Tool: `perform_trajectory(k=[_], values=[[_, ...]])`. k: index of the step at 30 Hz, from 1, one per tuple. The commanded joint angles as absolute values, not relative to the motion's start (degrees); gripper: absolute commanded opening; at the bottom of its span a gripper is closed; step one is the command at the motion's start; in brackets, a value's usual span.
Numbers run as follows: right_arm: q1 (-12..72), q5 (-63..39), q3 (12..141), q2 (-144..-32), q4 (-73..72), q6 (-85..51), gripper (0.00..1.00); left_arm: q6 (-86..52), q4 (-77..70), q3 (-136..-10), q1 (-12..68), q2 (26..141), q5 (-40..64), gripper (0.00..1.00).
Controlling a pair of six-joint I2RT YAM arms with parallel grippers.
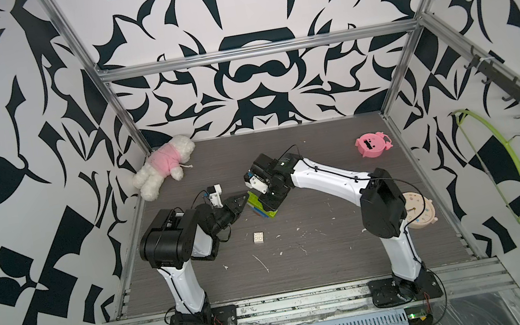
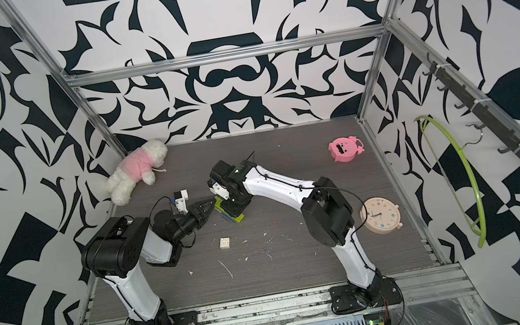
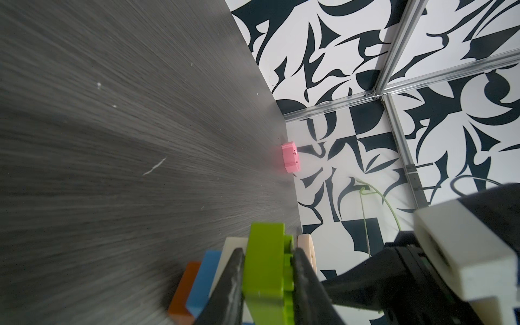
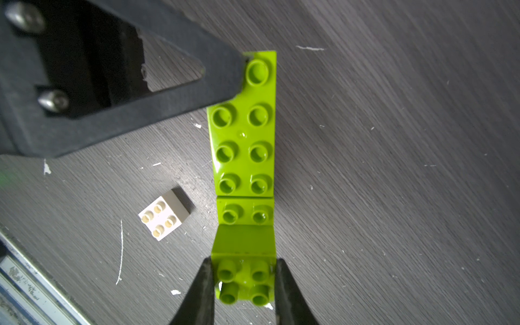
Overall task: Assemble a heart with lego
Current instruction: Assemble the lego brick with the lego brick.
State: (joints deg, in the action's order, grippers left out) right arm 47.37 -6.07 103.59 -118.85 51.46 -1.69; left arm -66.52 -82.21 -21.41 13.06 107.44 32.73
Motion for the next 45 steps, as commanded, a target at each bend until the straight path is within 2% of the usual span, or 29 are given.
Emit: perform_trajectory(k=[1,5,10,21,26,30,32,45], values=[[47.4,-3.4,102.3,-121.8,53.9,-2.7,0.34,-65.9,-78.7,-19.7,13.1,109.2,33.3,0.24],[47.4,-4.6,103.9,-118.0,53.8,-2.7,0.46,-65.9,-78.4,-19.9,13.0,109.4,33.4,0.24],[47.2,-6.3,105.6,-115.0,53.8,-2.5,0.51,-66.0,-78.3,-20.8,13.0,110.2,34.1,0.24],[43.1,-9.5,97.7,-108.9,48.2,-5.3,0.51,-67.2,-78.6,-22.4,13.0,111.8,36.2,0.28],[42.6,-10.6,96.4,-108.0,47.2,-5.7,0.51,-67.2,-78.0,-22.8,13.0,112.1,36.7,0.32],[41.2,-14.0,95.1,-108.5,45.1,-6.2,0.51,-67.3,-77.9,-23.0,13.0,111.8,36.8,0.39],[40.9,-14.7,94.9,-108.8,44.5,-6.7,0.51,-67.2,-77.1,-23.3,13.0,111.1,36.8,0.44],[39.3,-15.5,91.6,-106.7,41.3,-8.6,0.51,-62.5,-63.9,-24.3,13.0,100.6,36.2,0.49]])
